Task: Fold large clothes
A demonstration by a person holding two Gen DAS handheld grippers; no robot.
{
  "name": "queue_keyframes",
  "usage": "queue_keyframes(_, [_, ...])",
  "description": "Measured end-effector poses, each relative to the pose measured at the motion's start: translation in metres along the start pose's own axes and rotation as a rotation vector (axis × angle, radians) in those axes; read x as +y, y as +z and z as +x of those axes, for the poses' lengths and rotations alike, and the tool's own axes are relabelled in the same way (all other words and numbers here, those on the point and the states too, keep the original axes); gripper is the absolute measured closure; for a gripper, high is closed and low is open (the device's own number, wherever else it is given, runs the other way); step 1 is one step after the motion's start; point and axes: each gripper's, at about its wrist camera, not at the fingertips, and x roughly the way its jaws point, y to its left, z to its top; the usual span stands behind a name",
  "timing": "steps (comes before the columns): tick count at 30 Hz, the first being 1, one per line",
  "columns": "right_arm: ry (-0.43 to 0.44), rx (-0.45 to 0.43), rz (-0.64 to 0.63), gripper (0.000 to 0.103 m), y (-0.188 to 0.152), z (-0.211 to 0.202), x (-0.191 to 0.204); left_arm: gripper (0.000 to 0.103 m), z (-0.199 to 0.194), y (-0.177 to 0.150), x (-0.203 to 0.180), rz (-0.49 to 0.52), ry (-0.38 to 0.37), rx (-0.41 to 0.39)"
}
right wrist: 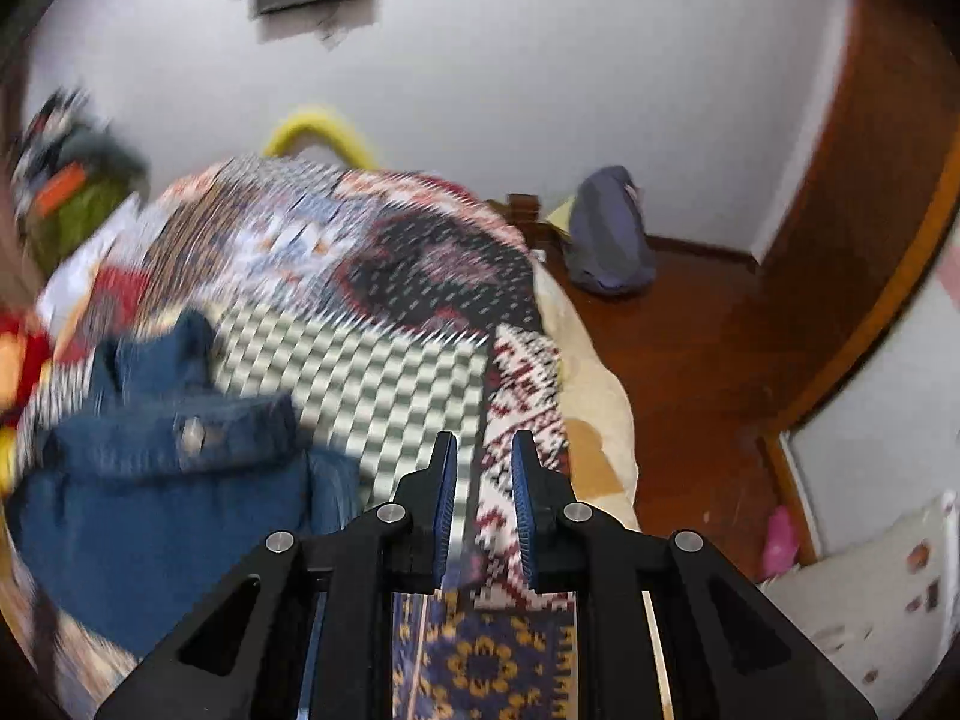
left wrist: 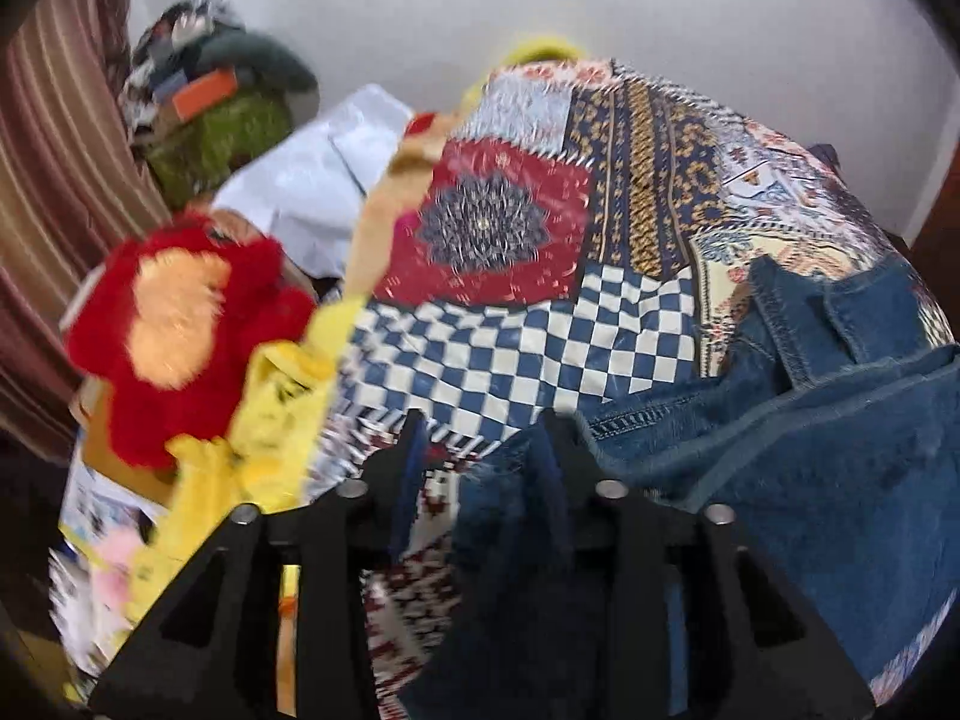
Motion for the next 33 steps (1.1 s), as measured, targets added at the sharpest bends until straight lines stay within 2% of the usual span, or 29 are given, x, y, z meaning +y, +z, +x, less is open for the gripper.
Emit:
queue_keyframes(1, [0.013, 0.005, -0.030, 0.089, -0.005, -0.001, 0.009, 0.048, -0.005, 0.000, 0.002, 0.019, 0.003, -0.004])
queue_keyframes(3, [0.046, 0.020, -0.062, 0.089, -0.013, 0.001, 0.025, 0.041, -0.022, -0.005, 0.001, 0.087, 0.028, -0.032])
queue_keyframes(4, [0.076, 0.030, -0.078, 0.089, -0.016, 0.002, 0.036, 0.034, -0.027, -0.008, 0.000, 0.110, 0.030, -0.036])
queue_keyframes(7, [0.165, 0.050, -0.113, 0.089, -0.026, 0.008, 0.068, 0.015, -0.038, -0.022, -0.009, 0.187, 0.000, -0.035])
queue_keyframes(9, [0.211, 0.065, -0.157, 0.089, -0.033, 0.013, 0.096, 0.011, -0.037, -0.032, -0.017, 0.220, -0.024, -0.021])
queue_keyframes(12, [0.256, 0.093, -0.213, 0.089, -0.040, 0.021, 0.132, 0.011, -0.015, -0.041, -0.030, 0.234, -0.057, 0.037])
queue_keyframes(15, [0.296, 0.120, -0.245, 0.089, -0.043, 0.031, 0.160, 0.011, 0.013, -0.045, -0.040, 0.228, -0.048, 0.095])
queue_keyframes(19, [0.366, 0.181, -0.255, 0.089, -0.039, 0.052, 0.186, 0.011, 0.052, -0.035, -0.042, 0.162, -0.049, 0.146])
queue_keyframes(23, [0.338, 0.214, -0.272, 0.089, -0.028, 0.082, 0.204, 0.010, 0.080, -0.014, -0.032, 0.106, -0.021, 0.159])
queue_keyframes(26, [0.303, 0.189, -0.226, 0.089, -0.013, 0.099, 0.201, 0.008, 0.091, -0.001, -0.020, 0.043, -0.031, 0.156])
queue_keyframes(28, [0.297, 0.168, -0.151, 0.089, -0.001, 0.110, 0.189, 0.007, 0.093, 0.007, -0.010, 0.004, 0.012, 0.128])
queue_keyframes(30, [0.350, 0.171, -0.051, 0.090, 0.008, 0.122, 0.175, 0.004, 0.097, 0.012, -0.002, -0.015, 0.055, 0.115])
queue_keyframes(33, [0.391, 0.177, 0.045, 0.090, 0.013, 0.129, 0.164, 0.004, 0.095, 0.012, 0.002, -0.019, 0.052, 0.106])
